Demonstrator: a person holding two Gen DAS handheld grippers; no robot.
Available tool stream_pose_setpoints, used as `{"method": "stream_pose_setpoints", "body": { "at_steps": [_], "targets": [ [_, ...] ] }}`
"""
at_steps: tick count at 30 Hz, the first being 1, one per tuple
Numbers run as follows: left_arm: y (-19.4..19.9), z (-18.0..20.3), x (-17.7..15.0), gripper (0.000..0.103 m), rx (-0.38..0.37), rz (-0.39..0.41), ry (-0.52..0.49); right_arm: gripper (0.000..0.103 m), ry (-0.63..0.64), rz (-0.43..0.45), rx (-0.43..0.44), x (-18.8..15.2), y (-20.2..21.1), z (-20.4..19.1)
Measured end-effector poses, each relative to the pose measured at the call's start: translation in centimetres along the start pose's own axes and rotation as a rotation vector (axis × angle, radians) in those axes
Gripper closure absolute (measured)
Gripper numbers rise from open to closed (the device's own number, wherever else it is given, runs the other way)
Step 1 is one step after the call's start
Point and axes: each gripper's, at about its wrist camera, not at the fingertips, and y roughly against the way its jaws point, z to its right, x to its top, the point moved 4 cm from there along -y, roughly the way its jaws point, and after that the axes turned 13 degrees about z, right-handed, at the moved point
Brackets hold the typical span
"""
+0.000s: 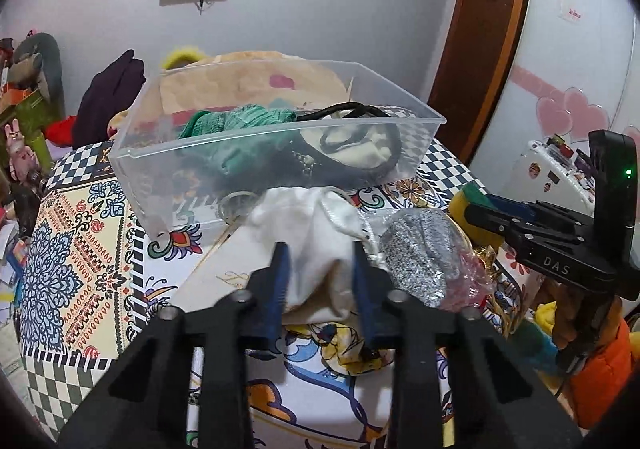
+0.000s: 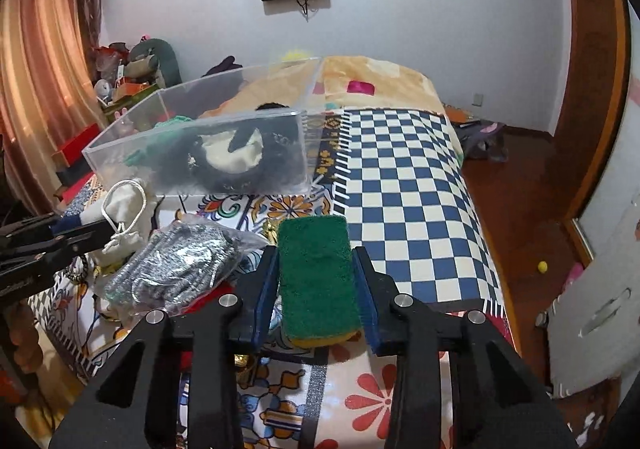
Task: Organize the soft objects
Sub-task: 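Grasp the green-yellow sponge with the right tool while the left tool grasps the white cloth, then carry the sponge and white cloth into the clear box and open both tools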
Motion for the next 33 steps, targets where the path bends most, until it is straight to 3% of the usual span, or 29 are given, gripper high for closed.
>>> {"method": "stream_pose_setpoints", "body": {
  "at_steps": [8, 27, 33],
  "targets": [
    [2.2, 0.4, 1.4, 0.088, 0.007, 0.074, -0.021, 0.07, -0.002, 0.061, 0.017, 2.0, 1.0, -1.1],
    [7.3, -2.0, 9.1, 0.089, 0.072, 0.282, -0.022, 0.07, 0.079, 0.206, 0.108, 8.3, 0.9, -6.3],
    [7.0, -2.8, 11.6, 0.089, 0.125, 0.336, -0.058, 0.07, 0.121, 0.24, 0.117, 10.3, -0.3, -7.6]
  ]
}}
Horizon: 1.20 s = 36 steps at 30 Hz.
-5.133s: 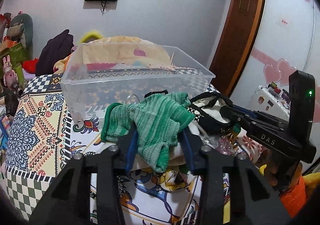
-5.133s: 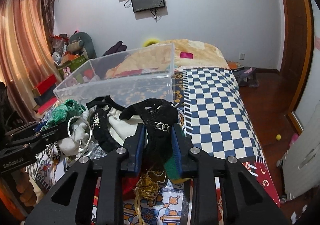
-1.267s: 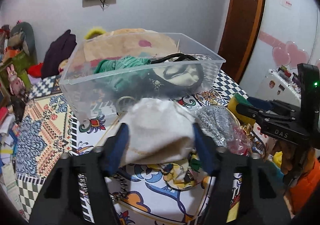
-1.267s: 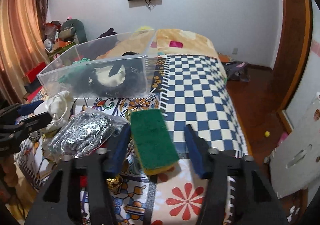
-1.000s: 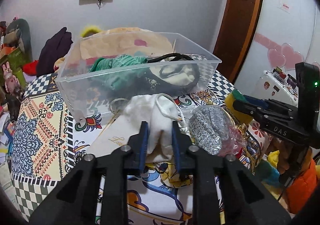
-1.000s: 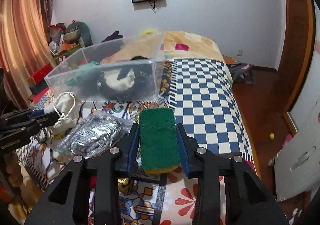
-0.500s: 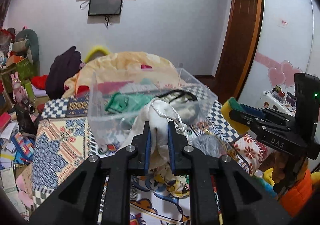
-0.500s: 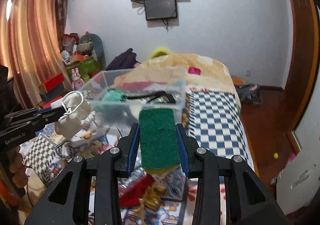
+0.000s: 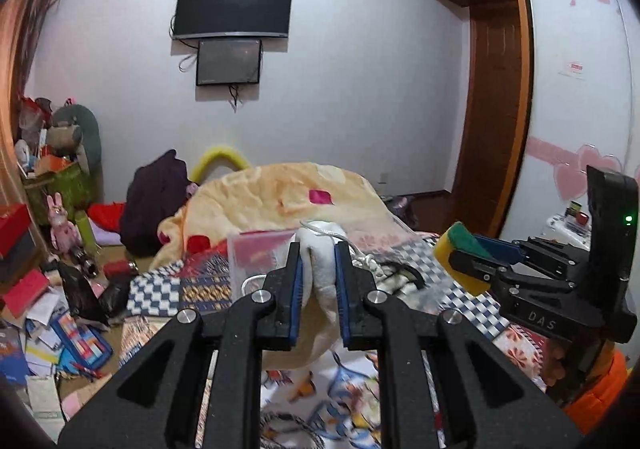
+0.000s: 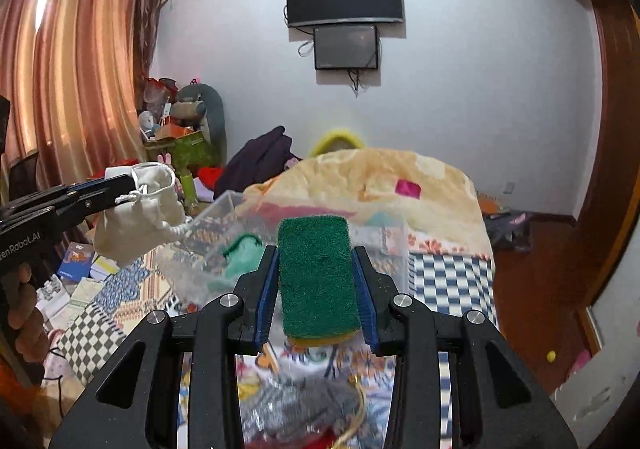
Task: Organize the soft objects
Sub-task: 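Carry the sponge and white cloth into the clear box and open both tools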
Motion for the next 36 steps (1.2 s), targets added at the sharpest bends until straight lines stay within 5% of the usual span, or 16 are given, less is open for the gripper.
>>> {"method": "stream_pose_setpoints", "body": {
  "at_steps": [12, 26, 28, 32, 36],
  "targets": [
    [-5.7, -1.6, -1.6, 0.089, 0.032, -0.042, 0.033, 0.07, 0.052, -0.049, 0.011, 0.2, -4.5, -0.6],
    [-10.2, -0.9, -5.6, 0.088, 0.028, -0.189, -0.03, 0.07, 0.074, -0.25, -0.002, -3.7, -9.0, 0.1],
    [-10.3, -0.8, -6.0, 0.083, 0.017, -0.206, -0.032, 0.07, 0.072, -0.258, 0.0, -3.9, -8.7, 0.2],
    [-9.7, -0.5, -6.0, 0.052, 0.005, -0.2, -0.045, 0.06, 0.078, -0.263, 0.024, -3.8, -8.3, -0.1],
    [-8.4, -0.4, -5.2, 0.044, 0.004, -0.167, -0.048, 0.041, 0.102, -0.22, 0.007, -3.0, -7.1, 0.0]
  ]
}}
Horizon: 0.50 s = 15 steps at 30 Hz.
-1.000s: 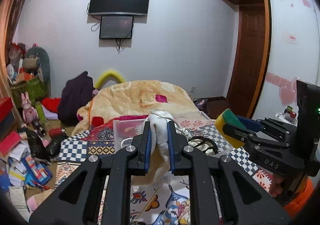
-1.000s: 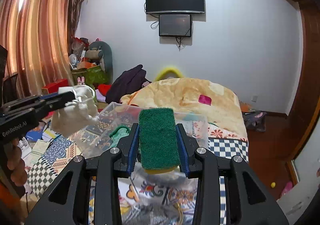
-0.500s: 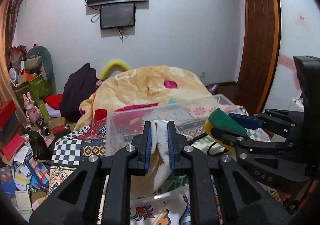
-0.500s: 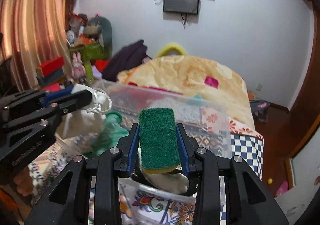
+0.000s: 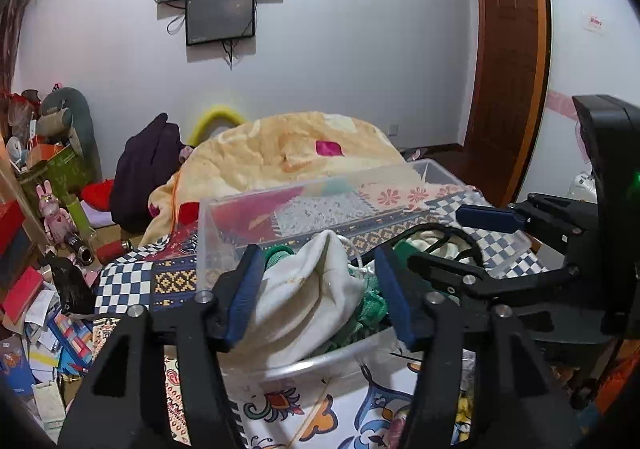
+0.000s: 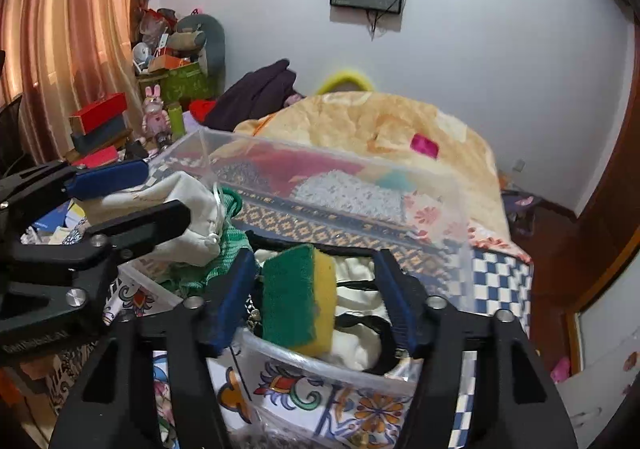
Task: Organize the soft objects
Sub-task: 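Carry the sponge and white cloth into the clear box and open both tools, then grasp the silver sparkly bag with the right tool while the left tool grasps the braided cord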
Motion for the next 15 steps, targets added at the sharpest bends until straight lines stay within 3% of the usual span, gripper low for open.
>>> {"method": "stream_pose_setpoints", "body": {
  "at_steps": [8, 10, 15],
  "targets": [
    [4.4, -0.3, 1.9, 0.026, -0.011, 0.083, 0.022, 0.033, 0.001, 0.093, -0.025, 1.4, 4.0, 0.7],
    [5.3, -0.3, 1.9, 0.023, -0.007, 0.091, 0.016, 0.022, -0.009, 0.128, -0.024, 1.6, 5.3, 0.8],
    [7.4, -0.6, 0.8, 0.009, 0.017, 0.082, 0.007, 0.021, -0.042, 0.167, 0.018, 1.0, 7.8, 0.4]
  ]
}}
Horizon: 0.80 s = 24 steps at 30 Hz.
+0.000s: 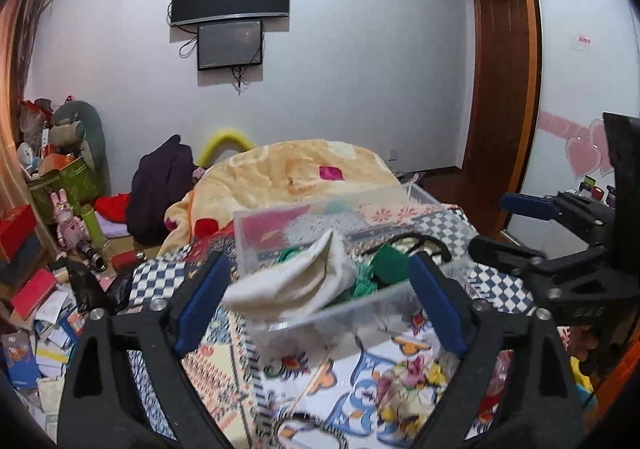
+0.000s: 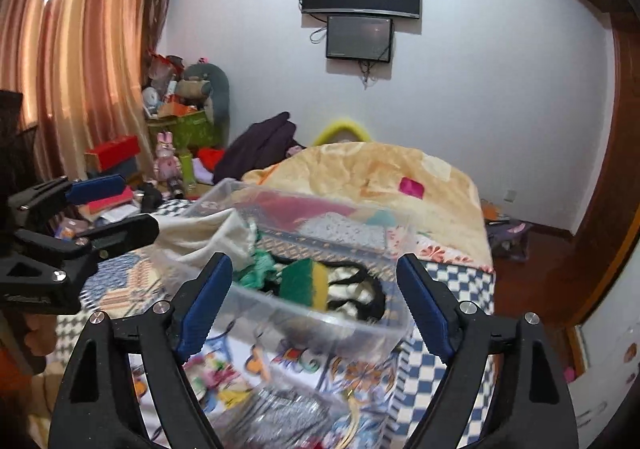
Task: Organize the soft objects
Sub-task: 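Grasp the silver sparkly bag with the right tool while the left tool grasps the braided cord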
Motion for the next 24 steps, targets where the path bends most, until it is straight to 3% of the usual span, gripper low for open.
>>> {"method": "stream_pose_setpoints", "body": {
  "at_steps": [9, 17, 24],
  "targets": [
    [1.1, -0.4, -5.2, 0.008, -0.003, -0.123, 0.038, 0.02, 0.006, -0.077, -0.009, -4.0, 0.3, -1.2],
    [0.7, -1.0, -9.7, 0.008, 0.012, -0.232, 0.078, 0.02, -0.07, -0.192, -0.016, -8.5, -0.4, -1.1],
    [0.6, -1.5, -12.5, 0.01, 0.028, -0.292, 0.102, 0.021, -0.129, -0.223, 0.005, -10.7, 0.6, -0.4]
  ]
}}
